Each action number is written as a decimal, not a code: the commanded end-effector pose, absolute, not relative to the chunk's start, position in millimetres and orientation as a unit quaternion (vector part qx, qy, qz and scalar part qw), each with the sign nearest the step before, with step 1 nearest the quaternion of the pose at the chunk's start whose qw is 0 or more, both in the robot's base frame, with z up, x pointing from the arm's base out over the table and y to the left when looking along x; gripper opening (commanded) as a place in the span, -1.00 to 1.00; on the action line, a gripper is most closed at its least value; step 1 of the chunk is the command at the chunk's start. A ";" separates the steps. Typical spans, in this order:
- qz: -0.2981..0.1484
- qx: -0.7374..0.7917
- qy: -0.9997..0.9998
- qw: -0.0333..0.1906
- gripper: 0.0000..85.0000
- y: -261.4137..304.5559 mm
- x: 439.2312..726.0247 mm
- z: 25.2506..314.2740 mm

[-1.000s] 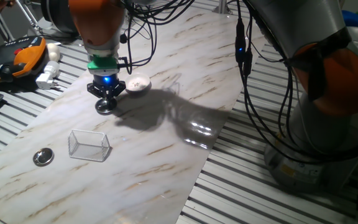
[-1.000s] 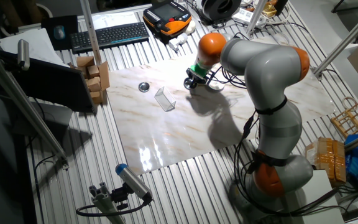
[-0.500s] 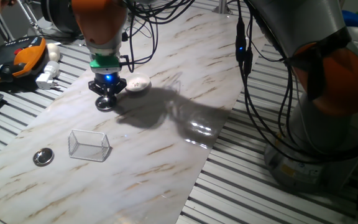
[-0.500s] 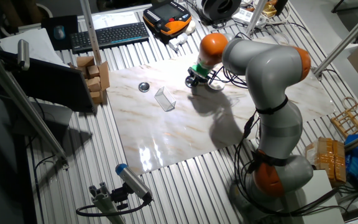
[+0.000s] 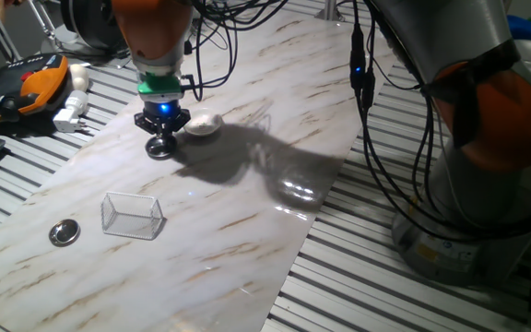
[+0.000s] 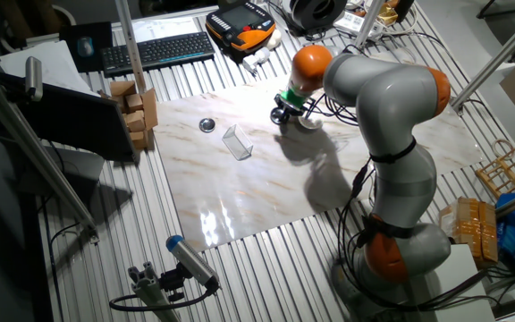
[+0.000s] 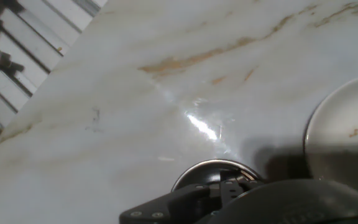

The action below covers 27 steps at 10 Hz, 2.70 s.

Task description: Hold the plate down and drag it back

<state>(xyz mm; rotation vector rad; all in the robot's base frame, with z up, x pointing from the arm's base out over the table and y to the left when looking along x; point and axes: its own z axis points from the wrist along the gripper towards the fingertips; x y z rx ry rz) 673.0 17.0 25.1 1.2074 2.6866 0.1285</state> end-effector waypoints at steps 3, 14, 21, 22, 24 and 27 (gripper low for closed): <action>0.043 0.405 0.908 0.098 -1.00 6.1 679.5 26.6; 0.045 0.398 0.910 0.102 -1.00 -27.4 692.3 26.3; 0.044 0.392 0.913 0.105 -1.00 -43.8 696.0 28.2; 0.044 0.390 0.914 0.105 -1.00 -46.2 696.3 28.8; 0.044 0.389 0.914 0.108 -1.00 -50.6 696.3 27.7; 0.040 0.386 0.915 0.110 -1.00 -57.5 694.9 29.6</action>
